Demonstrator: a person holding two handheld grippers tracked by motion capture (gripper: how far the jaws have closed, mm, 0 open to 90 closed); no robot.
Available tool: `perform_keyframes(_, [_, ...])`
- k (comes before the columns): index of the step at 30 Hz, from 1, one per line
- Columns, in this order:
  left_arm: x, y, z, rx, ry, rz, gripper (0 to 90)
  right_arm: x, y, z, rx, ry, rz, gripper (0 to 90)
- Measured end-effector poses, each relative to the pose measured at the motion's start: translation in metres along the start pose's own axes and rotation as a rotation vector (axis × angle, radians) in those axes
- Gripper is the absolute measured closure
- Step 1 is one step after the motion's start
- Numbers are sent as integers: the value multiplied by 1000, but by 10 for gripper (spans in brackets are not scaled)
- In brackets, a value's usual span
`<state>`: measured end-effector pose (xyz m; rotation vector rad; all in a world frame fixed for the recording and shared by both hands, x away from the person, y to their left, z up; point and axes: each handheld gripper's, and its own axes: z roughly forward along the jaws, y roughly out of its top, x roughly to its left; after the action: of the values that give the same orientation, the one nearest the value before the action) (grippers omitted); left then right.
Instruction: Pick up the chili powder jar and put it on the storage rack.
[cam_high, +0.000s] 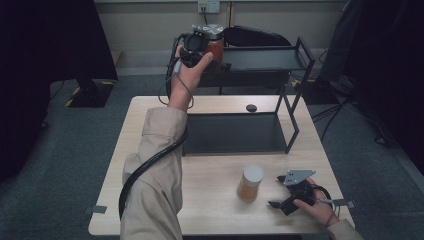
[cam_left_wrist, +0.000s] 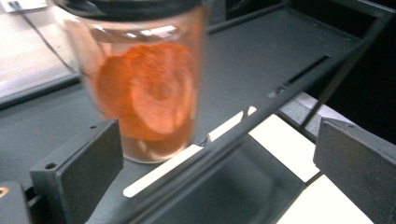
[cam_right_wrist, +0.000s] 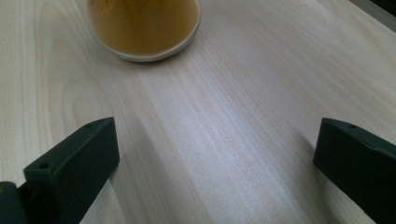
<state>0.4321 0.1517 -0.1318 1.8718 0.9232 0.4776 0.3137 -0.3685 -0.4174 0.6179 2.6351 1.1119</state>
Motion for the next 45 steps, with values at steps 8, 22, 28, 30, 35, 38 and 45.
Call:
perform_keyframes(8, [2, -20, 0, -15, -63, 13, 16, 0, 0, 0, -1, 0, 0, 0])
perform_keyframes(22, [5, -59, 10, -22, -122, 32, 16, 0, 0, 0, -1, 0, -1, 0])
perform_keyframes(28, [6, -73, 15, -16, -132, 27, 16, 0, 0, 0, -1, 0, -1, 0])
perform_keyframes(30, [7, -78, 18, -17, -134, 28, 16, 0, 0, 0, -1, 0, -1, 0])
perform_keyframes(35, [9, -92, 26, -8, -143, 14, 16, 0, 0, 0, -1, 0, -1, 0])
perform_keyframes(38, [9, -101, 31, -2, -144, 10, 16, 0, 0, 0, -2, 0, -1, 0])
perform_keyframes(45, [12, -120, 43, 17, -155, -18, 16, 0, 0, 0, -2, 0, 0, 0])
